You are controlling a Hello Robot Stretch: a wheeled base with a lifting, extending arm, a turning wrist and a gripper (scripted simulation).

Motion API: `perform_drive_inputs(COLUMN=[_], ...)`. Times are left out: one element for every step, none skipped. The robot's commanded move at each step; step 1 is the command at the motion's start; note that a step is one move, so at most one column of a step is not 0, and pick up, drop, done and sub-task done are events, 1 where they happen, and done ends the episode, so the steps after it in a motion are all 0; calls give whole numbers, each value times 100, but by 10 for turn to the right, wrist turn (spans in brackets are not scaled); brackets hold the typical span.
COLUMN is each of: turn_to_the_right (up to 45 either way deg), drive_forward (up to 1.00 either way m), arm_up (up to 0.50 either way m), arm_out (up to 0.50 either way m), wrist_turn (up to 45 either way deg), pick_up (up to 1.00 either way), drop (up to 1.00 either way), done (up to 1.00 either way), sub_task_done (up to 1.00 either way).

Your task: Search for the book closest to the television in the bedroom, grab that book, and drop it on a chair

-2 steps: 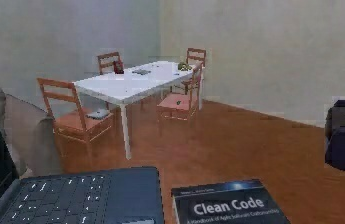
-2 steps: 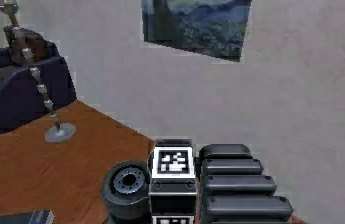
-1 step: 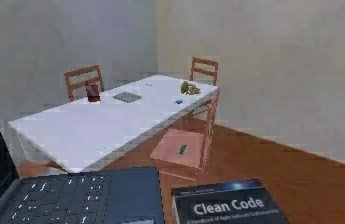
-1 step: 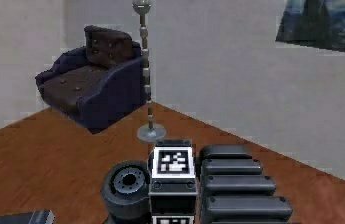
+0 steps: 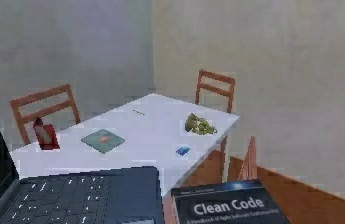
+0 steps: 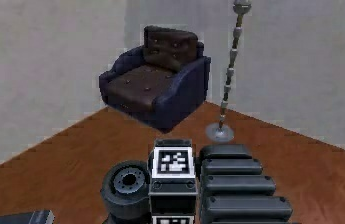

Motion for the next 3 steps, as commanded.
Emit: perform_drive_inputs(turn_to_the_right=[450,30,-450], drive_forward=[0,0,0], arm_up=[0,0,0], arm_out=[0,0,0], wrist_turn=[0,0,0], pick_up=[0,0,0], drop=[0,0,0], done=[0,0,0], sub_task_done=[0,0,0])
